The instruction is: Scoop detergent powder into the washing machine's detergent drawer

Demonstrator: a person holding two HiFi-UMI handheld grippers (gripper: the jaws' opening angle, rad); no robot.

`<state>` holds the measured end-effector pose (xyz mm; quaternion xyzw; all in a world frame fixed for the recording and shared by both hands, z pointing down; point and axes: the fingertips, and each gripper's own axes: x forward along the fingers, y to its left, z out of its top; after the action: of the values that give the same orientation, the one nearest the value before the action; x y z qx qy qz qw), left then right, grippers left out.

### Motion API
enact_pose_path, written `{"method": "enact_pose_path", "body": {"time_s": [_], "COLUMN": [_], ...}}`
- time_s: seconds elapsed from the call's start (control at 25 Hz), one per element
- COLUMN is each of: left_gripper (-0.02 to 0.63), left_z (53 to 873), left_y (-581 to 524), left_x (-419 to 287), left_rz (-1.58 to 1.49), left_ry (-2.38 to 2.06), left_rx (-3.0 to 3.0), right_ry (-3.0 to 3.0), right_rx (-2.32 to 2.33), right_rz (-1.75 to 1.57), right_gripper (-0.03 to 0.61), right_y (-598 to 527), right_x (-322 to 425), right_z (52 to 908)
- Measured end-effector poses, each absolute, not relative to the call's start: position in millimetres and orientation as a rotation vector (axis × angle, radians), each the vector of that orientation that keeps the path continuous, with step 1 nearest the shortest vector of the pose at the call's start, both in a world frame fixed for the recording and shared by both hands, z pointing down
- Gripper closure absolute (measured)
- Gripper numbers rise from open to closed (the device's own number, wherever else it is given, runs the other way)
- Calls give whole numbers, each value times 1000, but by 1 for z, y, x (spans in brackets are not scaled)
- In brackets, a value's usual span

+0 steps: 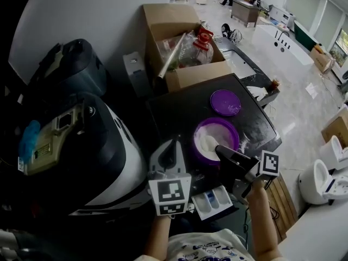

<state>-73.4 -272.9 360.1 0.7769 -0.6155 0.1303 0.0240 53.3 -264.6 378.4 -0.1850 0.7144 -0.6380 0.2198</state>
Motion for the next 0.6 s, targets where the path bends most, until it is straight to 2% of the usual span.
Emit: {"method": "enact_pose_path", "body": {"time_s": [0.6], "left_gripper": [612], "left_z": [372], "left_y": [-261], "left_x": [-75], "left_rz": [423], "left_ry": [-1810], "left_rx": [2483], "right_ry": [1913], "right_rx": [-555], "right_rz": [-1674], "right_gripper": [557], "right_y": [-243], "right_x": [65], "right_z": [379]}}
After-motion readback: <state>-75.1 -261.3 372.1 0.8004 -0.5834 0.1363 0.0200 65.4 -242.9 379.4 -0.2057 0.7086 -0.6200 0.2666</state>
